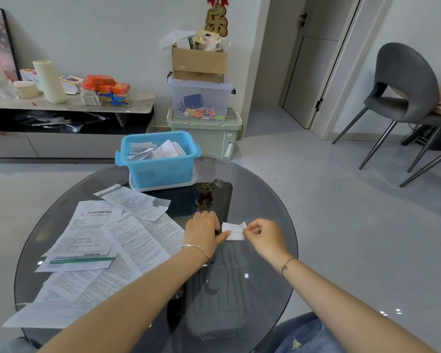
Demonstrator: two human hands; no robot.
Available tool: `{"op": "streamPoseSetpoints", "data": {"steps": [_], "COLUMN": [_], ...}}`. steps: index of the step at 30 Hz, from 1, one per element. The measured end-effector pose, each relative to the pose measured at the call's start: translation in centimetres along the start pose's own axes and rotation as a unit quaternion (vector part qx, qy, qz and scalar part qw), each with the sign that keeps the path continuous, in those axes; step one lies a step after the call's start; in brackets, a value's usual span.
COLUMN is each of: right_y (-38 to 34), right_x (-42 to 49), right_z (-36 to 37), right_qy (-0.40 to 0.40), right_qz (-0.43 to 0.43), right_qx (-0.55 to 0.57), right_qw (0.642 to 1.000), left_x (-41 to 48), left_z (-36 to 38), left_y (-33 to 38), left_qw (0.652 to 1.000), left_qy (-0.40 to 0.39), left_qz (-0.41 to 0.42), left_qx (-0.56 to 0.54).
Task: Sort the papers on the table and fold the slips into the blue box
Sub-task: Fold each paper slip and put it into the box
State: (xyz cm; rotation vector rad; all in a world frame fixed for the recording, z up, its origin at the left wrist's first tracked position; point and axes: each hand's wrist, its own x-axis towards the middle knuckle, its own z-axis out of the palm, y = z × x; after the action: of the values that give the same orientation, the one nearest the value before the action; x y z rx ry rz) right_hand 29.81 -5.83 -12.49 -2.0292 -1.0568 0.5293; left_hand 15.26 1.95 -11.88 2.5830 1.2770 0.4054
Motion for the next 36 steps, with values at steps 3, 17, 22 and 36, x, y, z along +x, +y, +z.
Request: {"op": "streamPoseSetpoints", "data": {"steps": [3,17,22,36], "right_y": [-0.2,1.5,2.5,3.8], "right_x": [0.2,-1.6,-2.7,-2.1], "right_z": [-0.1,-1.2,-1.2,-2.3], "right_qy": [-0.001,0.061,0.014,-0.006], "right_qz": [0.001,-0.387,-0.455,-0.439], "right_qx": [0.002,-0.238,-0.303,-0.371], "right_qw": [1.0,0.889,0.837,0.818], "left_x": [-0.8,-3.5,-3.7,-3.9], "left_z": [-0.2,-1.3,-1.2,-1.2], "left_y": [-0.2,-0.4,0.0,-1.1], "left_qw": [0.99,0.954,0.956,0.956], "left_qy": [0.02,-0.112,-0.118,-0.136], "left_qz": [0.135,0.219,0.212,0.215], "left_qx": [0.021,0.172,0.164,0.145]}}
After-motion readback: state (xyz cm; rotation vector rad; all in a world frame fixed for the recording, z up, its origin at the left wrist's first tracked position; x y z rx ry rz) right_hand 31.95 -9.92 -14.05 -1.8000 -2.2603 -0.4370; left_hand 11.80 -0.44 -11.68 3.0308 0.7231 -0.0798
